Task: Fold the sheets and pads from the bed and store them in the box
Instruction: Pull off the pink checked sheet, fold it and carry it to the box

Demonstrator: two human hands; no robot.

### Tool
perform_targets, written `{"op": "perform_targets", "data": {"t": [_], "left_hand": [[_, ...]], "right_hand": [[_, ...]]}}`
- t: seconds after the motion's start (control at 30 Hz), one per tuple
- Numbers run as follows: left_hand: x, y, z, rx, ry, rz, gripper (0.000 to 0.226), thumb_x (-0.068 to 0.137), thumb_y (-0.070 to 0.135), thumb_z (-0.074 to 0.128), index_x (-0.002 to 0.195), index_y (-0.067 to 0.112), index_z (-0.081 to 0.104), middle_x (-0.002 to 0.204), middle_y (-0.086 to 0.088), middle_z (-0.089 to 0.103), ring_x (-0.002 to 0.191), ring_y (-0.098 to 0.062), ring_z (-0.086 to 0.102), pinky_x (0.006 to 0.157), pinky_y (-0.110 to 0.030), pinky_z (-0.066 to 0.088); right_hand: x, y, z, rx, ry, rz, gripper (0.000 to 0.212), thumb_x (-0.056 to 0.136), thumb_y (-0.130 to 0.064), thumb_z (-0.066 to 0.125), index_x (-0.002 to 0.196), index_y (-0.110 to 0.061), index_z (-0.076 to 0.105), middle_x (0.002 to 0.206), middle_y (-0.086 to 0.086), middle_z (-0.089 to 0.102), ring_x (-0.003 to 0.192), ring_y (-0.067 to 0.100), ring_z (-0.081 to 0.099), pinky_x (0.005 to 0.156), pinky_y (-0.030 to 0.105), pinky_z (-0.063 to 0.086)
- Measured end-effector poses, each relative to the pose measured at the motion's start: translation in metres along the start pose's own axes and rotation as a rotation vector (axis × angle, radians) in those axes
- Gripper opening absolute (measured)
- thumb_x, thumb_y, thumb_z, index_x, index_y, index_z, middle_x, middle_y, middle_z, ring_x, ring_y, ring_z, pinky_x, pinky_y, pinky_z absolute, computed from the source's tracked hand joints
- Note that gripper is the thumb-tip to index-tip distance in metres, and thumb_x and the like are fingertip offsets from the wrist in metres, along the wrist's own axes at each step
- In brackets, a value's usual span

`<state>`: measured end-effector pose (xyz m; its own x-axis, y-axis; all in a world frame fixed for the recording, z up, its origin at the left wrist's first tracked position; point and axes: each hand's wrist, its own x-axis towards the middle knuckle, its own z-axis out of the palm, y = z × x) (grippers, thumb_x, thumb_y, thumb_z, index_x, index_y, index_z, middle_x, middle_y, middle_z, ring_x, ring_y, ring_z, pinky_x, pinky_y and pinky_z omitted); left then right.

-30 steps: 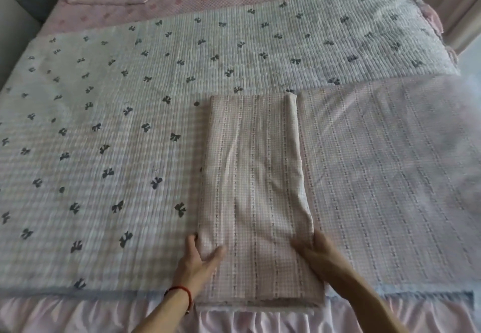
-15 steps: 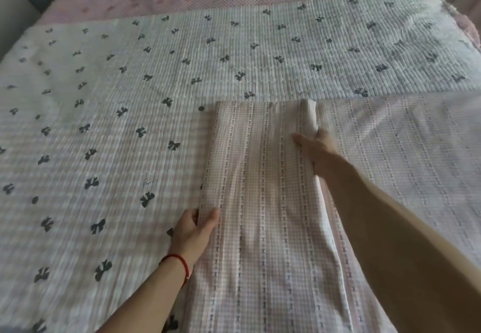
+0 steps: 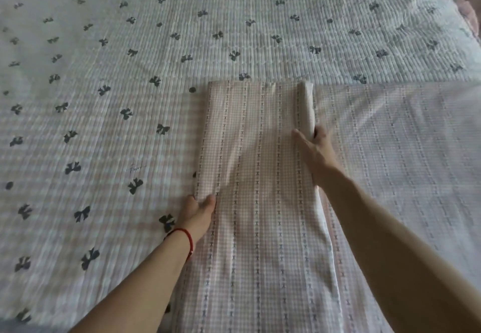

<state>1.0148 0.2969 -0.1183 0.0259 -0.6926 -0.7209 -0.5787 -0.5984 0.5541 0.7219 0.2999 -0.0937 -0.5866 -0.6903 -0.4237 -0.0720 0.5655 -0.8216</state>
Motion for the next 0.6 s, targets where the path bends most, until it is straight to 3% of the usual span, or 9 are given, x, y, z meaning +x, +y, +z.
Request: {"op": "perform_targets", "data": {"t": [0.13, 0.3, 0.4, 0.47, 0.53, 0.6], "left_hand": [[-0.003, 0.004, 0.000, 0.019, 0.016, -0.012, 0.053, 0.098, 0.057, 0.051, 0.133, 0.017, 0.051, 0.128, -0.005, 0.063, 0.112, -0.028, 0.062, 0.101, -0.051, 0.051], [-0.034, 0.000, -0.005, 0.102, 0.006, 0.034, 0.064, 0.093, 0.066, 0.054, 0.136, 0.018, 0.047, 0.129, -0.001, 0.060, 0.116, -0.028, 0.060, 0.102, -0.049, 0.050], [-0.072, -0.034, -0.013, 0.097, -0.041, 0.015, 0.071, 0.073, 0.078, 0.067, 0.122, 0.027, 0.058, 0.118, 0.006, 0.069, 0.108, -0.020, 0.066, 0.098, -0.045, 0.054], [-0.094, -0.061, -0.015, 0.150, -0.041, -0.015, 0.068, 0.065, 0.079, 0.074, 0.107, 0.027, 0.065, 0.102, 0.008, 0.073, 0.097, -0.017, 0.069, 0.092, -0.041, 0.057], [-0.116, -0.075, -0.012, 0.169, -0.033, -0.038, 0.050, 0.071, 0.070, 0.077, 0.091, 0.027, 0.063, 0.089, 0.009, 0.071, 0.084, -0.013, 0.067, 0.084, -0.036, 0.057], [-0.134, -0.079, -0.005, 0.166, -0.014, -0.020, 0.038, 0.078, 0.063, 0.074, 0.086, 0.028, 0.061, 0.082, 0.014, 0.065, 0.074, -0.003, 0.058, 0.067, -0.023, 0.048]], "right_hand": [[-0.089, 0.059, -0.017, -0.076, -0.142, 0.092, 0.047, 0.085, -0.068, 0.069, 0.103, -0.024, 0.070, 0.088, -0.004, 0.079, 0.079, 0.015, 0.077, 0.079, 0.046, 0.063], [-0.156, 0.091, -0.043, -0.333, -0.134, 0.229, 0.041, 0.092, -0.063, 0.062, 0.094, -0.022, 0.070, 0.080, -0.007, 0.072, 0.072, 0.012, 0.070, 0.059, 0.027, 0.053], [-0.182, 0.113, -0.060, -0.250, -0.176, 0.264, 0.041, 0.087, -0.065, 0.065, 0.098, -0.026, 0.071, 0.086, -0.005, 0.077, 0.078, 0.016, 0.075, 0.071, 0.041, 0.062], [-0.201, 0.125, -0.065, -0.177, -0.282, 0.289, 0.055, 0.074, -0.074, 0.072, 0.103, -0.028, 0.070, 0.091, -0.004, 0.079, 0.081, 0.017, 0.077, 0.076, 0.045, 0.063], [-0.215, 0.130, -0.065, -0.197, -0.276, 0.268, 0.050, 0.075, -0.068, 0.076, 0.103, -0.027, 0.072, 0.090, -0.004, 0.079, 0.084, 0.018, 0.076, 0.079, 0.047, 0.062], [-0.223, 0.131, -0.064, -0.338, -0.166, 0.182, 0.035, 0.087, -0.054, 0.072, 0.102, -0.023, 0.071, 0.090, -0.003, 0.077, 0.085, 0.021, 0.073, 0.080, 0.045, 0.059]]}}
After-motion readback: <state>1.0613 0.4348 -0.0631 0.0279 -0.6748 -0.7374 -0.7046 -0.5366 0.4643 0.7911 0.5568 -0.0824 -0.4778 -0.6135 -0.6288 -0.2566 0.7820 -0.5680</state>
